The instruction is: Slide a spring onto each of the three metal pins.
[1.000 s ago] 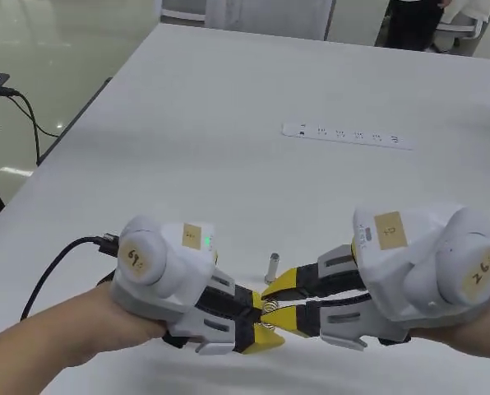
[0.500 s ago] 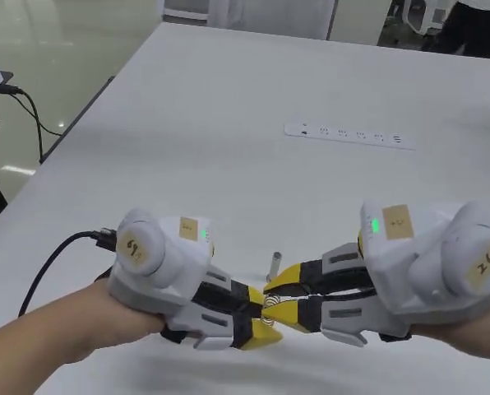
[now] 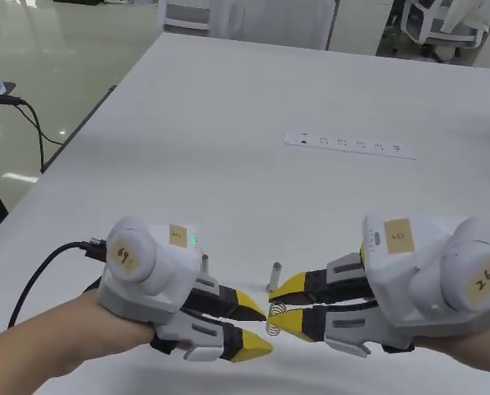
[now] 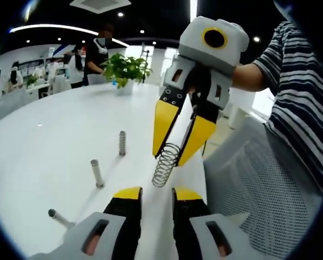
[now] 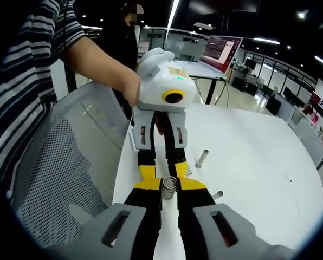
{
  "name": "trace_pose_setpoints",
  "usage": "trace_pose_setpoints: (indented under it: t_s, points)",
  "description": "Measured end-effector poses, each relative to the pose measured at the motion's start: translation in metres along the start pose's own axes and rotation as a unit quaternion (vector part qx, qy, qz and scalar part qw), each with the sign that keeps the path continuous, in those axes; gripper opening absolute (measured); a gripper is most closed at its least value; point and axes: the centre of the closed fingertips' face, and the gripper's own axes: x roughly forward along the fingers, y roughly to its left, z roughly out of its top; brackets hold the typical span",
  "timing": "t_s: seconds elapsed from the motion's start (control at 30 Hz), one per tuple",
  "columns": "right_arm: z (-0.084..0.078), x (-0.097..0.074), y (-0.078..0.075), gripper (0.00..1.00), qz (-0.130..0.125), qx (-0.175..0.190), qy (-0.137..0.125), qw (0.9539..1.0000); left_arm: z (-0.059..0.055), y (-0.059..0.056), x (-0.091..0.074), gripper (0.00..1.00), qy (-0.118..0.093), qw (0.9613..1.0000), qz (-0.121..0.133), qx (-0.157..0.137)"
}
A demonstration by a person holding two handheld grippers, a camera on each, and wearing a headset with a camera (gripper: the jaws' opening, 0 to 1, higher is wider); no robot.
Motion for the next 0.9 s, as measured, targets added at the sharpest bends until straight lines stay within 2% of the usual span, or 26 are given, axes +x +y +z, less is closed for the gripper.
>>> trace_pose_setpoints:
  t_s: [0.5,0.9]
  points:
    - [-0.006,0.001,-0.009,0.07,-0.015,-0.009,0.013,0.9998,-0.009,0.011,-0.023,0.22,0.002,0.9994,0.026,-0.022]
    - [-0.011,0.001,-0.014,0.07,-0.030,-0.010,0.017,0.9993,-0.019,0.021,-0.043,0.37,-0.003,0.9976,0.058,-0.036]
